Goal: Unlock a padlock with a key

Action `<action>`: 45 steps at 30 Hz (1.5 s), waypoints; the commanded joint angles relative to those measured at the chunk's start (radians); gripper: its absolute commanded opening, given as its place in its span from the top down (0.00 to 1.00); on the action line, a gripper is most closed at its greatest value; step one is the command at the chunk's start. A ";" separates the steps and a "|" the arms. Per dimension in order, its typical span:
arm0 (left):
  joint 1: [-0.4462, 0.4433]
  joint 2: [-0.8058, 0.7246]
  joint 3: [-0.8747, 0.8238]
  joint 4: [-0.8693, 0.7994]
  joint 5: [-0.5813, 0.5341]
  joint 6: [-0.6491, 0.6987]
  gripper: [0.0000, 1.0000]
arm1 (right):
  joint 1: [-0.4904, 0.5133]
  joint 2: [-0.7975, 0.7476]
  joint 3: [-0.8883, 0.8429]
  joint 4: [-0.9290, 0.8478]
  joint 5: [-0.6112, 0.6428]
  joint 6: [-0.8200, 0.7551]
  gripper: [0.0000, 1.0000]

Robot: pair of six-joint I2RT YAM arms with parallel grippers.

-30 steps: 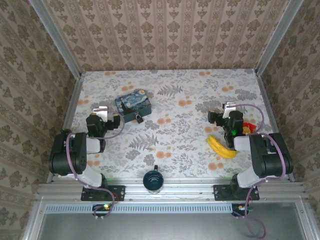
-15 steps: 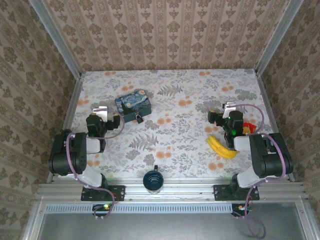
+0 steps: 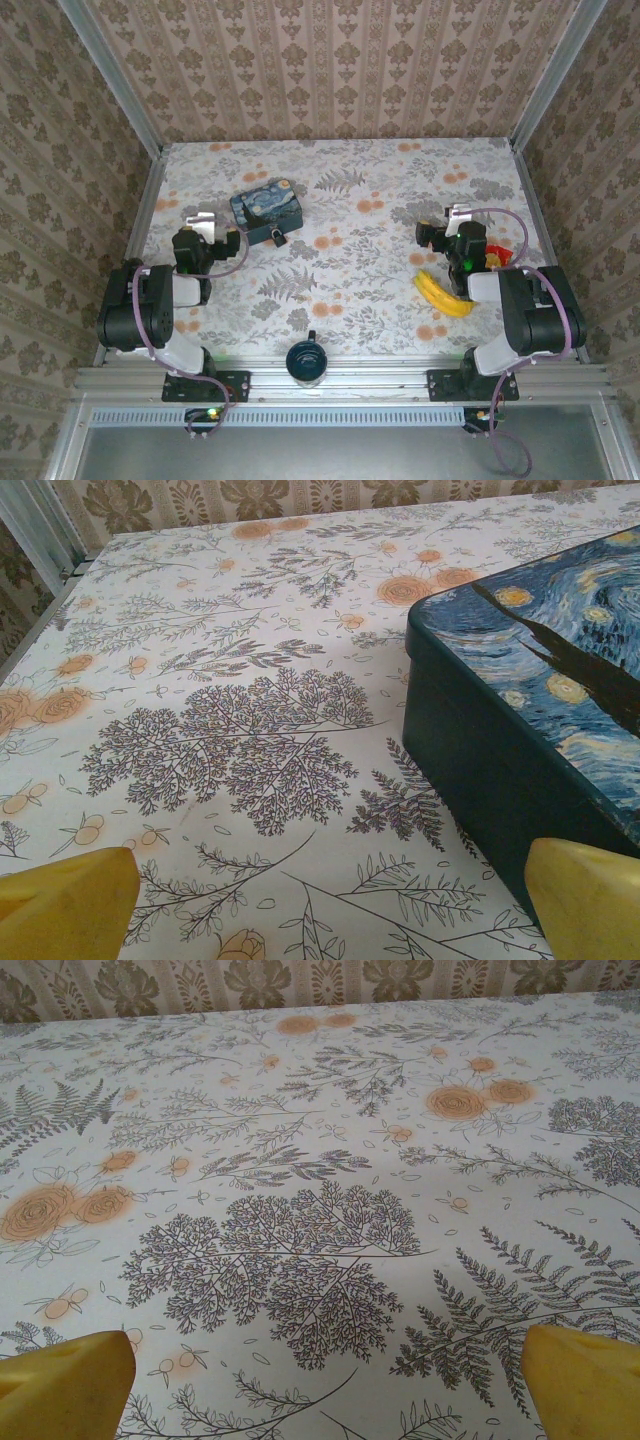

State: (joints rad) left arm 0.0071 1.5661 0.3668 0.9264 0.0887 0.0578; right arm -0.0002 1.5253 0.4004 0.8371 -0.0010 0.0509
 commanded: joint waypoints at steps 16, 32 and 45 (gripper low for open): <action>-0.003 -0.009 0.026 -0.010 -0.040 0.005 0.00 | -0.003 -0.055 0.061 -0.126 0.020 -0.013 0.00; -0.007 -0.451 0.062 -0.514 -0.152 -0.224 0.00 | 0.201 -0.414 0.255 -0.785 0.248 0.073 0.00; -0.075 -0.932 0.004 -1.024 -0.205 -0.588 0.00 | 0.750 -0.091 0.620 -1.289 0.203 0.313 0.24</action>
State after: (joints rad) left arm -0.0605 0.6956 0.4076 0.0479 -0.1032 -0.3992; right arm 0.6758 1.3373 0.9524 -0.2813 0.2462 0.2867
